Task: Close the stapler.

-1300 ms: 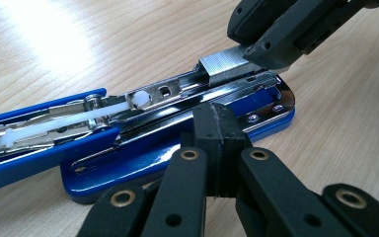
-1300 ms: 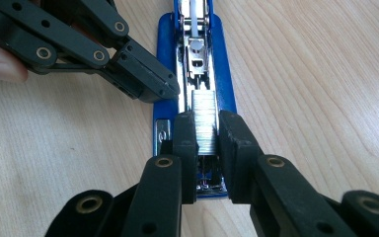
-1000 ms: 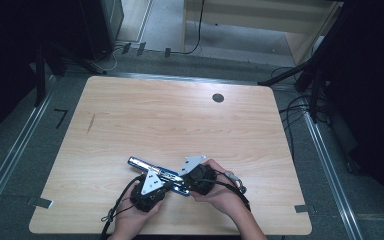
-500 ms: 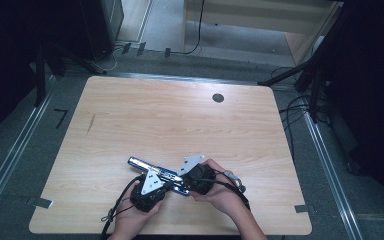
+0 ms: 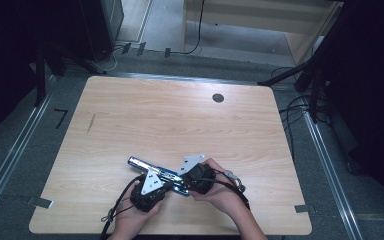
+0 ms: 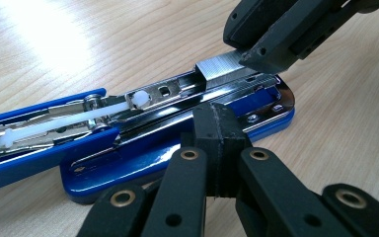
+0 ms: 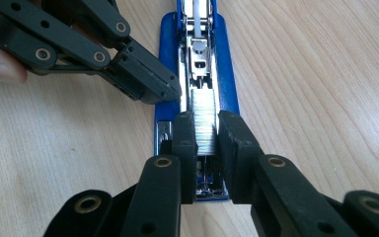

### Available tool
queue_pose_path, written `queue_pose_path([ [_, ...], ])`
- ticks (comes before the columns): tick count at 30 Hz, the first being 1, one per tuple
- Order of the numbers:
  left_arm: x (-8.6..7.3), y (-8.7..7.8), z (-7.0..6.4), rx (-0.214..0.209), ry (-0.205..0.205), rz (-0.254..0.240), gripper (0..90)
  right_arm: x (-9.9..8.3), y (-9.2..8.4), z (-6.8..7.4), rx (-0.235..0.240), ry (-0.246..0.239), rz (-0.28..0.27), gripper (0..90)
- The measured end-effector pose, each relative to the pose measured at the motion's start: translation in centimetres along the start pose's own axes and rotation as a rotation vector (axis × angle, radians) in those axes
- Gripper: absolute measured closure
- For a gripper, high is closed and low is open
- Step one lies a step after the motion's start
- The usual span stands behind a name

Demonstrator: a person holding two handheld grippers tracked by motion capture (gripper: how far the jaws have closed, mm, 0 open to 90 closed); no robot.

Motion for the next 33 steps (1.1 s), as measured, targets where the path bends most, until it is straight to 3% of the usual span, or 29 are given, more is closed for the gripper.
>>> queue_pose_path([
  [12, 0.0, 0.0, 0.0, -0.002, -0.002, 0.0, 90.0, -0.1, -0.1, -0.2, 0.001, 0.022, -0.012, 76.8],
  [18, 0.0, 0.0, 0.0, -0.002, -0.004, -0.001, 90.0, 0.0, -0.5, -0.4, 0.003, 0.061, -0.051, 85.2],
  [20, 0.0, 0.0, 0.0, -0.001, -0.004, 0.0, 90.0, 0.1, -0.4, -0.3, 0.009, 0.069, -0.058, 90.0],
  [24, 0.0, 0.0, 0.0, -0.001, -0.005, -0.002, 90.0, 0.5, 0.0, -0.2, 0.012, 0.088, -0.097, 90.0],
  [33, 0.0, 0.0, 0.0, -0.006, -0.009, 0.0, 90.0, 1.5, 1.5, 0.0, 0.006, 0.088, -0.108, 90.0],
])
Point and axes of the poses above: each handheld gripper's, and its own axes: y roughly forward along the jaws, x roughly out of its top, z roughly to its left, the point moved 2 cm from there along y, roughly forward along the jaws, and after that the axes turned 3 degrees about -y, right-handed, at the moved point
